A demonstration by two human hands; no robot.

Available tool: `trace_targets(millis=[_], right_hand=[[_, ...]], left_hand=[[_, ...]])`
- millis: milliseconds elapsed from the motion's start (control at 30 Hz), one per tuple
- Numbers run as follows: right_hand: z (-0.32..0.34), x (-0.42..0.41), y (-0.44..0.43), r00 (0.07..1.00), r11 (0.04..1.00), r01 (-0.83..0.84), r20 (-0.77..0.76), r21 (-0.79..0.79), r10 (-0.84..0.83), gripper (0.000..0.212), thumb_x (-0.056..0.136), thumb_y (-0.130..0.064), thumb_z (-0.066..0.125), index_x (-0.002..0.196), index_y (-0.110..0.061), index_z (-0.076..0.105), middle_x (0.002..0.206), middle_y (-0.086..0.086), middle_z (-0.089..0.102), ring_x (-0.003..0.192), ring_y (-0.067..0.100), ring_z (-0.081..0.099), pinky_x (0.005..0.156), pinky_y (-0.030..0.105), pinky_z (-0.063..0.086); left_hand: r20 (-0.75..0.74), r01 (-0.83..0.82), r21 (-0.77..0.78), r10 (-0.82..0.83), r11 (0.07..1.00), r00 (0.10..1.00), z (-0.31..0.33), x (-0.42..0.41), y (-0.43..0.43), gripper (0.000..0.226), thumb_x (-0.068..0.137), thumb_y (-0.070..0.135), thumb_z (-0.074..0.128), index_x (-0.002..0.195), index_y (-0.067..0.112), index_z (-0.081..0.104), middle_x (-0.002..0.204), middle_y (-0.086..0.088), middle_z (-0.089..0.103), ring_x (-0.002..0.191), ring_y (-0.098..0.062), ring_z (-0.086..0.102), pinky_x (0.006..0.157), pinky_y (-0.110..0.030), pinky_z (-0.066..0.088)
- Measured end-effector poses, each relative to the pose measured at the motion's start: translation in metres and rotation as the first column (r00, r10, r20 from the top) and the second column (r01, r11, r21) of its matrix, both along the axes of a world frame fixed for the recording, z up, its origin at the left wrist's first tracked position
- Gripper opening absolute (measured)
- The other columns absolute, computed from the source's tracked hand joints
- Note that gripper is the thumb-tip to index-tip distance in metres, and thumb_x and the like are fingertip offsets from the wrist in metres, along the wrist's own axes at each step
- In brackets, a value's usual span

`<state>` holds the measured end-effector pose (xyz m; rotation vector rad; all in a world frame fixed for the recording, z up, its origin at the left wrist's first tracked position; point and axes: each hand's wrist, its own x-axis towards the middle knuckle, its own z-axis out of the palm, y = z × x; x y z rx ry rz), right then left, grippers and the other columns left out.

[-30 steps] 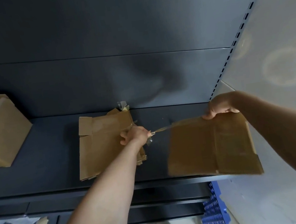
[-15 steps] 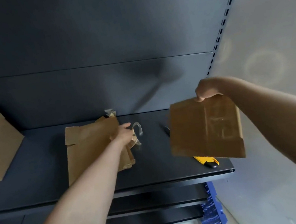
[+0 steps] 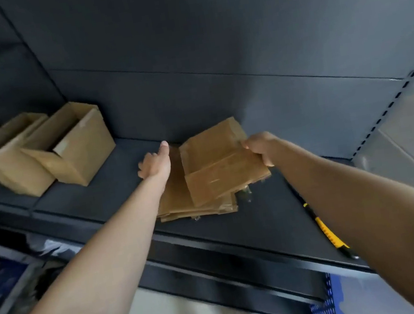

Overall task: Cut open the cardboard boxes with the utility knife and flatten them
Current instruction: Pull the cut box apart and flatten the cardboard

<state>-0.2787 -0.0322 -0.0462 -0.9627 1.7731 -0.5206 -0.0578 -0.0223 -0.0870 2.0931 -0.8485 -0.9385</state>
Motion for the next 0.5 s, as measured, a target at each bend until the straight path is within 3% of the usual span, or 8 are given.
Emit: trace_targets(millis=[67,133,233,300,367,433,500], right_hand=[[-0.018,0.020,0.001,0.999,0.998,-0.031,0.034,0.056,0.029,0.038,0.093,-0.028,0.060,0.121,-0.002,0.056,0.116,0.014,0.064,0.103,0.029,0.064,0.092,0.045,0.053],[-0.026,0.034,0.006,0.997,0.994,-0.081,0.017,0.077,0.080,0.042,0.093,-0.031,0.059,0.124,-0.003,0.056,0.121,0.012,0.063,0.102,0.027,0.063,0.090,0.039,0.053],[-0.029,0.045,0.010,0.989,0.985,-0.132,-0.058,0.106,0.139,0.062,0.093,-0.046,0.055,0.137,-0.004,0.045,0.140,0.014,0.049,0.124,0.031,0.052,0.100,0.040,0.043],[-0.034,0.049,0.013,0.991,0.974,-0.110,-0.054,0.197,0.123,0.085,0.084,-0.063,0.056,0.145,-0.008,0.034,0.148,0.014,0.040,0.133,0.034,0.041,0.109,0.045,0.035],[-0.053,0.049,0.006,0.996,0.970,-0.088,-0.015,0.226,0.093,0.099,0.072,-0.074,0.060,0.145,-0.012,0.035,0.145,0.012,0.044,0.131,0.035,0.044,0.109,0.050,0.036],[-0.087,0.043,-0.013,0.999,0.971,-0.049,0.006,0.232,0.049,0.108,0.059,-0.077,0.066,0.142,-0.014,0.038,0.141,0.011,0.049,0.126,0.034,0.050,0.105,0.053,0.039],[-0.078,0.053,-0.011,1.000,0.962,-0.028,0.022,0.272,0.022,0.104,0.057,-0.072,0.070,0.140,-0.016,0.042,0.138,0.010,0.052,0.123,0.032,0.052,0.105,0.050,0.040]], left_hand=[[-0.156,0.078,0.103,-0.061,0.992,0.986,-0.005,0.015,0.009,0.101,0.080,0.078,0.042,0.152,0.013,0.017,0.158,-0.007,0.020,0.141,-0.030,0.026,0.112,-0.046,0.026],[-0.203,0.215,0.182,-0.177,0.960,0.963,-0.011,0.023,0.017,0.109,0.076,0.074,0.055,0.153,0.011,0.011,0.158,-0.007,0.018,0.143,-0.029,0.024,0.112,-0.043,0.025],[-0.194,0.354,0.257,-0.310,0.899,0.931,-0.023,0.029,0.016,0.099,0.076,0.061,0.067,0.148,0.009,0.025,0.152,-0.009,0.033,0.137,-0.029,0.034,0.107,-0.039,0.032],[-0.238,0.414,0.259,-0.357,0.873,0.903,-0.029,0.032,0.011,0.098,0.066,0.067,0.072,0.142,0.013,0.041,0.142,-0.008,0.048,0.126,-0.028,0.048,0.105,-0.041,0.039],[-0.265,0.443,0.245,-0.380,0.862,0.886,-0.035,0.034,0.005,0.090,0.065,0.067,0.072,0.134,0.013,0.050,0.134,-0.006,0.055,0.119,-0.027,0.054,0.101,-0.043,0.044],[-0.253,0.445,0.219,-0.390,0.868,0.885,-0.038,0.034,-0.002,0.075,0.076,0.057,0.070,0.132,0.010,0.050,0.133,-0.005,0.054,0.120,-0.027,0.052,0.098,-0.037,0.043],[-0.235,0.448,0.196,-0.402,0.872,0.885,-0.038,0.034,-0.008,0.070,0.083,0.052,0.066,0.134,0.008,0.045,0.135,-0.007,0.051,0.122,-0.028,0.049,0.092,-0.036,0.043]])
